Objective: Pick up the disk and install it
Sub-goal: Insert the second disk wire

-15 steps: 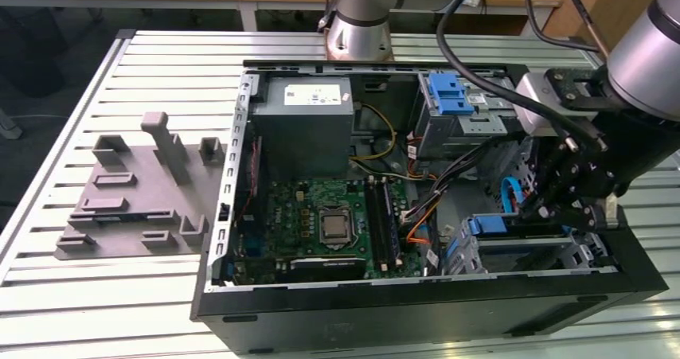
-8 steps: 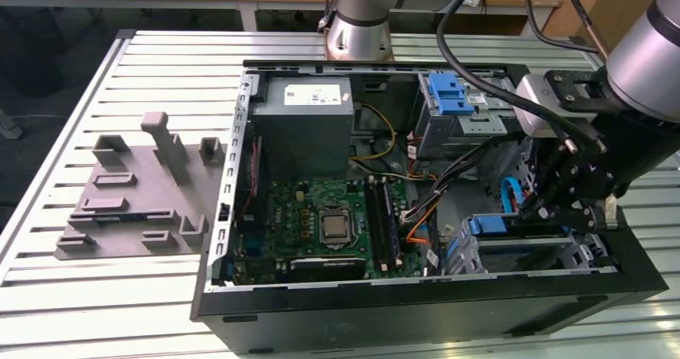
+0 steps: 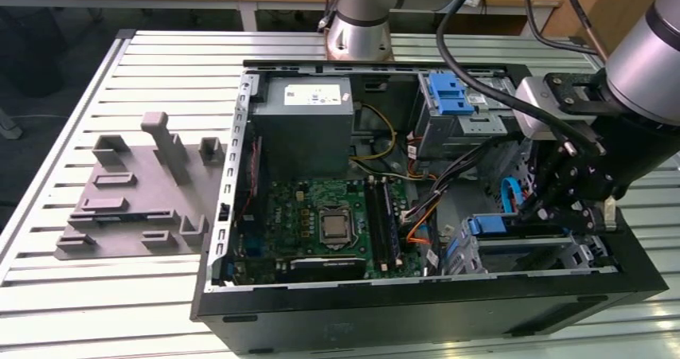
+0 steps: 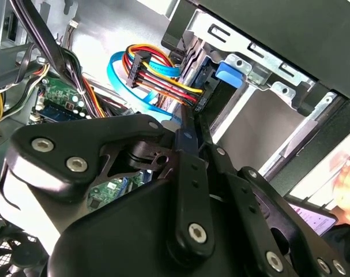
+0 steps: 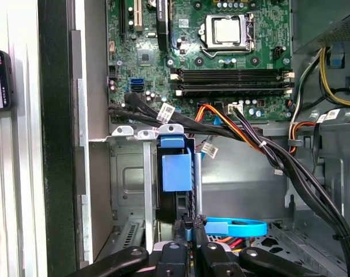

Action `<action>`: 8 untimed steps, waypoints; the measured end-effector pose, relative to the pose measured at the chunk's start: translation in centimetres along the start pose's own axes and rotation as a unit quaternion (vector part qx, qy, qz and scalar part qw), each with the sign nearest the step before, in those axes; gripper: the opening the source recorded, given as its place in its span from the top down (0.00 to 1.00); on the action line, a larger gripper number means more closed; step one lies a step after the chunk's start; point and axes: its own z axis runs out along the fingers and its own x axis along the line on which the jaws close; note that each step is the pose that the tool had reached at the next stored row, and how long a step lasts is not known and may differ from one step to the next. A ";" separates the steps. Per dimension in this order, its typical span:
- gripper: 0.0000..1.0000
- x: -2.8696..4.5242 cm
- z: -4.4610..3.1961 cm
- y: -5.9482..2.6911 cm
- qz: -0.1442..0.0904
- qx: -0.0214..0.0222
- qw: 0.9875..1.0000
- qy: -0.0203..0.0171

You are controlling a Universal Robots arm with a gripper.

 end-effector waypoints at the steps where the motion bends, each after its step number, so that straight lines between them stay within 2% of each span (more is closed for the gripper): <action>1: 0.84 0.00 0.02 0.00 0.000 0.000 1.000 0.000; 8: 0.83 0.01 0.07 0.00 0.000 0.000 1.000 0.000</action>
